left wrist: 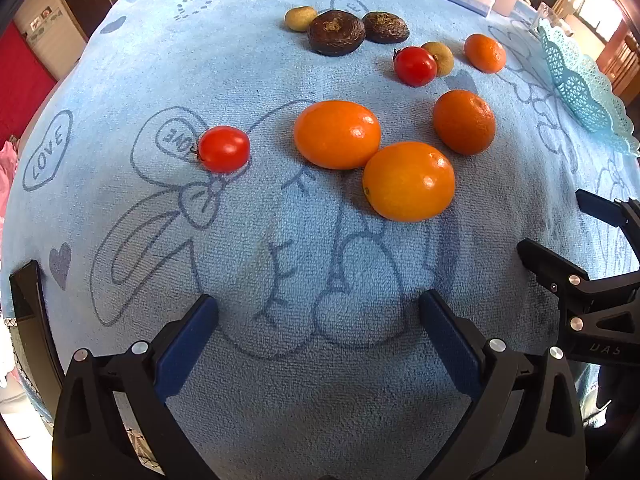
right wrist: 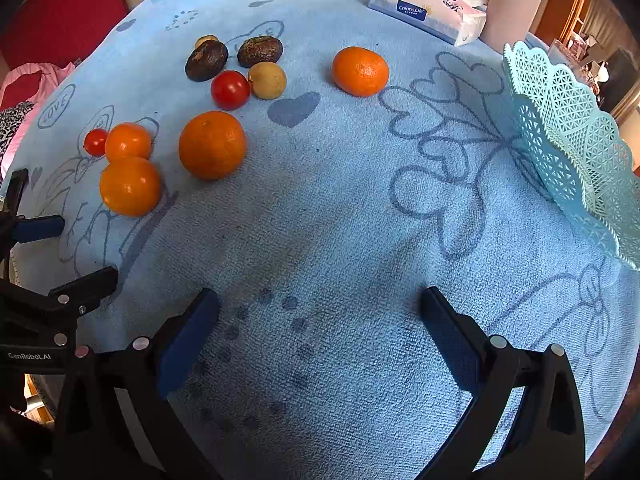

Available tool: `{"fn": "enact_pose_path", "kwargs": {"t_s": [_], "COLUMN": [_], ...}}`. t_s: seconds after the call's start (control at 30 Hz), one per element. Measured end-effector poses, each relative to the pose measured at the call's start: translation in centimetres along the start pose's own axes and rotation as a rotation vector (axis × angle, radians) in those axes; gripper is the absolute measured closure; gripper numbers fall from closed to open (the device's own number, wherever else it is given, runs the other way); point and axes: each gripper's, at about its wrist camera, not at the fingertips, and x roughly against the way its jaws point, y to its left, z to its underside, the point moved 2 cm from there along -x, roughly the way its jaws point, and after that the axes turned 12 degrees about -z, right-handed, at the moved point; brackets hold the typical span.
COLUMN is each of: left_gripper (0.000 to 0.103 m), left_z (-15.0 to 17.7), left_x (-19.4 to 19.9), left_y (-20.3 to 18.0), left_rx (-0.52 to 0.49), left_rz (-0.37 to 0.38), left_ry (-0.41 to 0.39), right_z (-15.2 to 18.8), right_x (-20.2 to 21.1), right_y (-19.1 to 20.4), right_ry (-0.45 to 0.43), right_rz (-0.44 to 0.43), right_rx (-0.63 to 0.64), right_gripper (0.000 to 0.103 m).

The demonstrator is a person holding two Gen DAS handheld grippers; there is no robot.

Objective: Organize fruits

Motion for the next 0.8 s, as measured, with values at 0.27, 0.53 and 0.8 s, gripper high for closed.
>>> {"fn": "enact_pose_path", "kwargs": {"t_s": [0.27, 0.53, 0.8], "left_gripper": [0.005, 0.005, 0.005], "left_z": [-0.1, -1.3, -3.0], "left_x": [0.2, 0.1, -0.2], "left_y": [-0.1, -0.3, -0.2], "left_rx": [-0.007, -0.041, -0.098], "left_rz": [0.001, 0.012, 0.038], "left_ry": [0.002, 0.016, 0.03], "right_z": [0.0, -0.5, -0.5], "right_x": [0.0, -0.1, 0.0], "right_y": [0.0, -0.2, -0.3], "right_ry": [0.006, 0.056, 0.093], "right_rz": [0.001, 0.004, 0.017], "right_rx": [-0.003, -0.025, -0.054], "right_gripper": [0.002, 0.002, 0.002]}}
